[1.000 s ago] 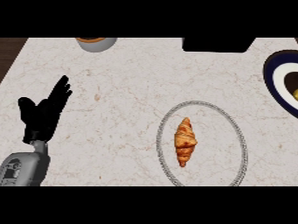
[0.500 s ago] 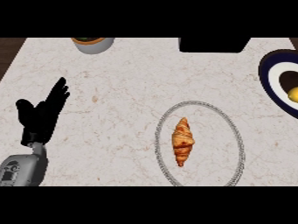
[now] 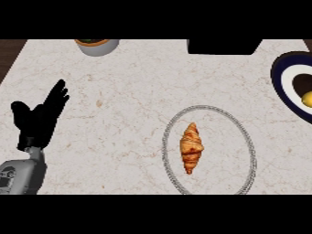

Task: Pick the lemon from the placemat and place it in the plate

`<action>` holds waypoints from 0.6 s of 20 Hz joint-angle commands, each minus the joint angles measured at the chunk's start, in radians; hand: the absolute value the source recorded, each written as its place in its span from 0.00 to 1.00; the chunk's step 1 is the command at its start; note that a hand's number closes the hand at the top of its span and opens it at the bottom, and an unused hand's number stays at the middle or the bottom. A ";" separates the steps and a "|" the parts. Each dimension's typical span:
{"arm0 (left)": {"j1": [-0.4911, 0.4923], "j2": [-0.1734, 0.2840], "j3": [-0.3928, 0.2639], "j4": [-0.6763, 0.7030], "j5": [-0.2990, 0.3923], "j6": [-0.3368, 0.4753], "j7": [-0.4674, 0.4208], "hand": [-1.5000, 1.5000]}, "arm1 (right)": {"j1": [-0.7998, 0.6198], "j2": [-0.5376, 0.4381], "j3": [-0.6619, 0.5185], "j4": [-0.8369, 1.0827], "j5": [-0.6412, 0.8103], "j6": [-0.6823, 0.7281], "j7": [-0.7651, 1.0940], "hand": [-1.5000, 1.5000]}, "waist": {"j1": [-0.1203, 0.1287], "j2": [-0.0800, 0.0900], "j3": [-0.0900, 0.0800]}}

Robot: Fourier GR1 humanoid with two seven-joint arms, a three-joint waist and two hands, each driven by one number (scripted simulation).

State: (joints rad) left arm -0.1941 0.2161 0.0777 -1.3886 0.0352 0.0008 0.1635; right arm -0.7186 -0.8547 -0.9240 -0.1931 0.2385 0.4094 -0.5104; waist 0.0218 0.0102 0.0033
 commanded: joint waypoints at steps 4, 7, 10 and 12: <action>-0.014 -0.018 -0.007 -0.022 0.003 0.000 0.019 0.50 | 0.123 0.009 -0.003 -0.006 -0.037 0.068 -0.123 0.00 | 0.001 0.001 0.001; -0.003 -0.024 -0.015 -0.018 -0.002 -0.002 0.027 0.50 | 0.116 -0.012 0.002 0.007 -0.037 0.041 -0.085 0.00 | 0.009 0.004 0.002; -0.023 -0.023 -0.014 -0.007 -0.007 -0.002 0.021 0.50 | 0.096 -0.036 -0.003 0.004 -0.046 0.039 -0.082 0.00 | 0.015 0.007 0.003; 0.052 -0.037 -0.026 -0.030 -0.013 -0.006 -0.030 0.50 | 0.127 -0.044 0.000 0.003 -0.044 0.053 -0.108 0.00 | 0.021 0.007 0.003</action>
State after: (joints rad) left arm -0.1874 0.1981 0.0665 -1.4046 0.0345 -0.0110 0.1657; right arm -0.6096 -0.8826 -0.9282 -0.1890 0.1974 0.4538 -0.6028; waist 0.0364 0.0162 0.0062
